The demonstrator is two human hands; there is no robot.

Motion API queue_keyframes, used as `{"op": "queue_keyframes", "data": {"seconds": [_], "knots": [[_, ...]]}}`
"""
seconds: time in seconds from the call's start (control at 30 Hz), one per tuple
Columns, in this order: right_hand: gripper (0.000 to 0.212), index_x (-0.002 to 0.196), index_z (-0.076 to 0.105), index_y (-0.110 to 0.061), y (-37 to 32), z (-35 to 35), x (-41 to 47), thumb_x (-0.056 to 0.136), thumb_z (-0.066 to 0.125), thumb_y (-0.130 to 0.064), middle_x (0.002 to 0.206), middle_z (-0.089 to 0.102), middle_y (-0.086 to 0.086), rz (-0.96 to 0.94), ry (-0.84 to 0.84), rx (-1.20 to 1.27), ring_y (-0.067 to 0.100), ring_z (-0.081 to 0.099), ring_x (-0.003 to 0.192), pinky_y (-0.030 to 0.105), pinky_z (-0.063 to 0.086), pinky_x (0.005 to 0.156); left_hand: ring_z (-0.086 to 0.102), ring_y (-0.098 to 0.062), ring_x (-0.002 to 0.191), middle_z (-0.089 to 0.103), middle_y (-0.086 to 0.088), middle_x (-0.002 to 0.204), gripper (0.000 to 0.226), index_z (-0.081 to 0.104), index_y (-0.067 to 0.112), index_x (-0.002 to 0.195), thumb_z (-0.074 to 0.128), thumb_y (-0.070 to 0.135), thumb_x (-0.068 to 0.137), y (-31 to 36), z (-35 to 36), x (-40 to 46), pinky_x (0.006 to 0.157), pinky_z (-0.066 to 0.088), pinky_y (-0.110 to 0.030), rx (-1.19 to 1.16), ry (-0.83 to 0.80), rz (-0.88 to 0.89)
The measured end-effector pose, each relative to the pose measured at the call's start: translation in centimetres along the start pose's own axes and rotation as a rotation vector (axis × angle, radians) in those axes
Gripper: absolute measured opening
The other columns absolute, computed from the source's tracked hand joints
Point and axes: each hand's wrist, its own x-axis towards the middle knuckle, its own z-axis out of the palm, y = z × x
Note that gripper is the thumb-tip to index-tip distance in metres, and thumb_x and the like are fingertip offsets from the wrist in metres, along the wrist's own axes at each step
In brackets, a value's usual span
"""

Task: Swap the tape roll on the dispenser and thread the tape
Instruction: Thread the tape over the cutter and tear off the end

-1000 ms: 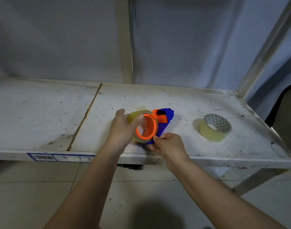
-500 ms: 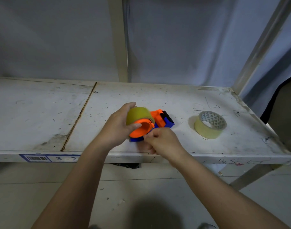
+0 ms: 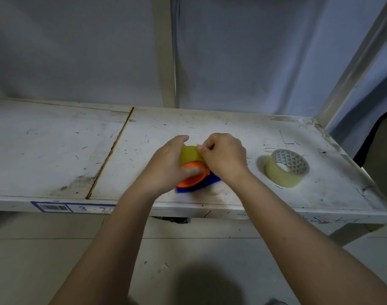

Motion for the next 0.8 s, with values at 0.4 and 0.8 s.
{"op": "queue_keyframes", "data": {"seconds": [0.4,0.8], "knots": [[0.045,0.054,0.035,-0.017,2.4,-1.4,0.2,0.096,0.043,-0.030,0.056,0.040,-0.002,0.058,-0.150,-0.128,0.019,0.039,0.053,0.029,0.032,0.054,0.049,-0.013,0.093,0.049,0.014,0.102,0.057,0.053,0.029,0.114,0.072,0.053,0.065,0.7,0.4,0.4,0.077,0.044,-0.033,0.134,0.057,0.028],[0.040,0.058,0.046,-0.013,5.4,-2.3,-1.1,0.096,0.043,-0.025,0.058,0.046,0.002,0.178,-0.183,-0.025,0.020,0.043,0.054,0.030,0.036,0.056,0.051,-0.016,0.099,0.054,0.010,0.110,0.056,0.051,0.032,0.117,0.074,0.048,0.068,-0.1,-1.9,0.0,0.078,0.050,-0.033,0.091,-0.161,0.024]]}}
